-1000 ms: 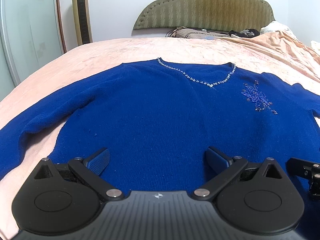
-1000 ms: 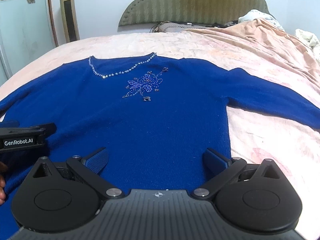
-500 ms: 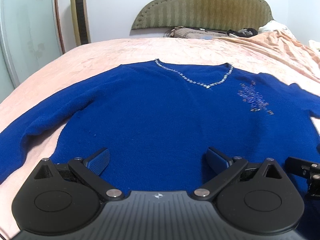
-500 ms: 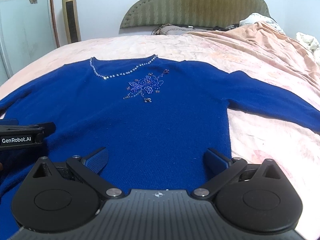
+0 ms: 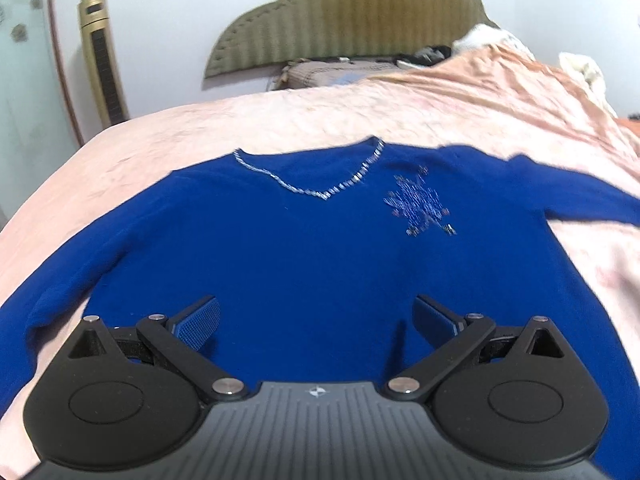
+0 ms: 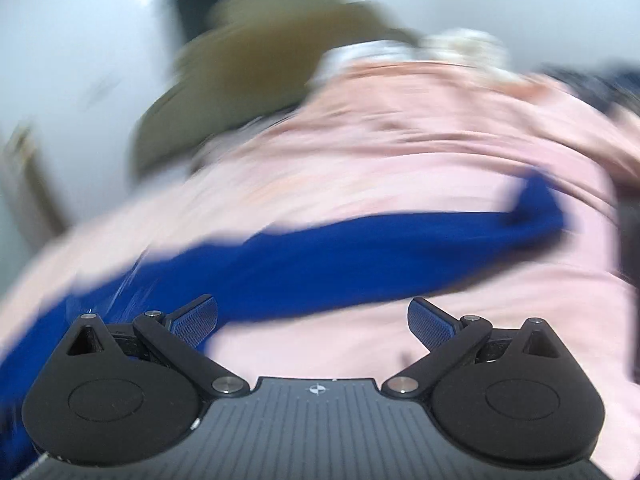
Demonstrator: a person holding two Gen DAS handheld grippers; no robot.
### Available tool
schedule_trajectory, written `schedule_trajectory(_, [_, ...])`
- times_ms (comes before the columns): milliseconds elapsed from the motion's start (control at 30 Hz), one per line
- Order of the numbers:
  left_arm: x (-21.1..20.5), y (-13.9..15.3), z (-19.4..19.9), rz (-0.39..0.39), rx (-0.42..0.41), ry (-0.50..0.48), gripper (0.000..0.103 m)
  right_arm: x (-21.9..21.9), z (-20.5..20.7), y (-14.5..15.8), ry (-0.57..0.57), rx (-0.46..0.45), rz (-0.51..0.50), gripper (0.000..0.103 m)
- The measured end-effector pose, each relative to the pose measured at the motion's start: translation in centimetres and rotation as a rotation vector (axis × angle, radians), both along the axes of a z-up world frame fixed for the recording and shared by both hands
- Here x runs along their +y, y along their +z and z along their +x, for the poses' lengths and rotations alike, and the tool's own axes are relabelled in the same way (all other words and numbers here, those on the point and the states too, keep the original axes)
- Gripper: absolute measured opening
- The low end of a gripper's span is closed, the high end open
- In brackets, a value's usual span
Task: Fold small clothes
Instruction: 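Grasp the sweater sleeve cuff with the right gripper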
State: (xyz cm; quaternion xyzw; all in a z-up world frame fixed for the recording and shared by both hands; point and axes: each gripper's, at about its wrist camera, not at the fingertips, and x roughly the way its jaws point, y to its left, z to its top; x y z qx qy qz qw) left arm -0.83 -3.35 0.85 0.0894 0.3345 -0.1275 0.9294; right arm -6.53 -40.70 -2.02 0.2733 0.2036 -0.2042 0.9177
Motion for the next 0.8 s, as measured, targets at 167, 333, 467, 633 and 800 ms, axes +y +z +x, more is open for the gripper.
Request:
schedule_trajectory(167, [-0.8, -0.6, 0.2, 0.024, 0.017, -0.001, 0.103, -8.5, -1.4, -3.0, -0.160, -0.076, 0.267, 0.102])
schedule_trajectory(333, [-1.0, -0.8, 0.2, 0.052, 0.027, 0.001, 0.103, -12.5, 1.3, -5.2, -0.166, -0.149, 0.365, 0.091])
schedule_trajectory(467, [-0.7, -0.6, 0.0, 0.071, 0.012, 0.010, 0.103, -15.7, 2.5, -5.5, -0.254, -0.182, 0.361, 0.081])
schedule_trajectory(633, [0.1, -0.2, 0.1, 0.071, 0.009, 0.033, 0.103, -17.2, 3.8, -4.7, -0.298, -0.138, 0.312, 0.031])
schedule_trajectory(800, [0.8, 0.1, 0.3, 0.074, -0.003, 0.047, 0.103, -15.8, 3.2, -1.3, -0.328, -0.139, 0.144, 0.011])
